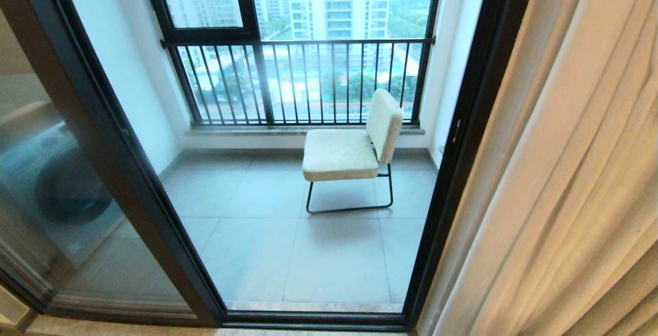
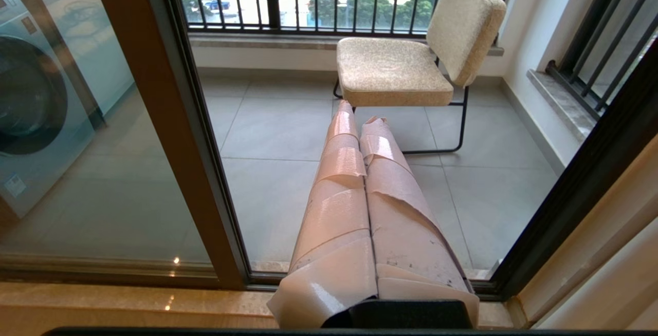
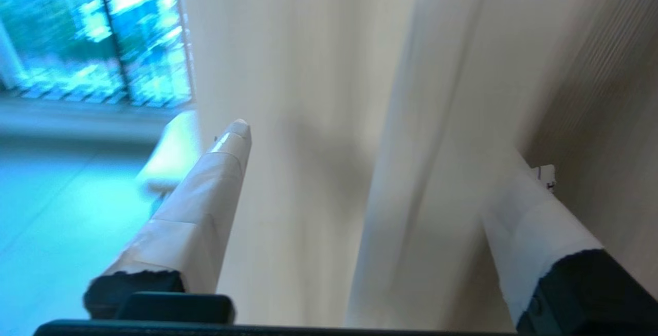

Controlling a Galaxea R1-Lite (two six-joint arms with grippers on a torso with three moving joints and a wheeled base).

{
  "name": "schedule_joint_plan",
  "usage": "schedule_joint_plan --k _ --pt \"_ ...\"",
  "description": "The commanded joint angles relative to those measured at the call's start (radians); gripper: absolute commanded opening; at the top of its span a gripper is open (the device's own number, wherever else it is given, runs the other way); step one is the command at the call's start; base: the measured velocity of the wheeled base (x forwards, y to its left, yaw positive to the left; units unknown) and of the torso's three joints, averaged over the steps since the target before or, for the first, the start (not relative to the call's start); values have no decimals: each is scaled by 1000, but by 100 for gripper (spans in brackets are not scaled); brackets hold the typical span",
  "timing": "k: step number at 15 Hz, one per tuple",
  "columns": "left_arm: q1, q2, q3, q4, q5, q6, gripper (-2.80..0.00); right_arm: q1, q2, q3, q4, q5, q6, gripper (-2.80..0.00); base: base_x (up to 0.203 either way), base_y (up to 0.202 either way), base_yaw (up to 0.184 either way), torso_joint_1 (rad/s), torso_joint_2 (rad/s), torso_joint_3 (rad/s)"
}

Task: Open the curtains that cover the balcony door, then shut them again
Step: Pull the inner curtains open on both sides

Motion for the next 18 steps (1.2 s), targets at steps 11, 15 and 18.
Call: schedule_joint_plan --k 11,15,18 --pt "1 0 0 -1 0 -1 -280 66 -691 387 475 80 -91 -280 0 0 0 0 0 0" --pt "1 0 0 -1 1 -1 -280 137 -883 390 737 71 -100 -280 0 0 0 0 0 0" --pt "1 0 0 -1 0 -1 -280 180 -893 434 755 26 -119 -280 0 0 0 0 0 0"
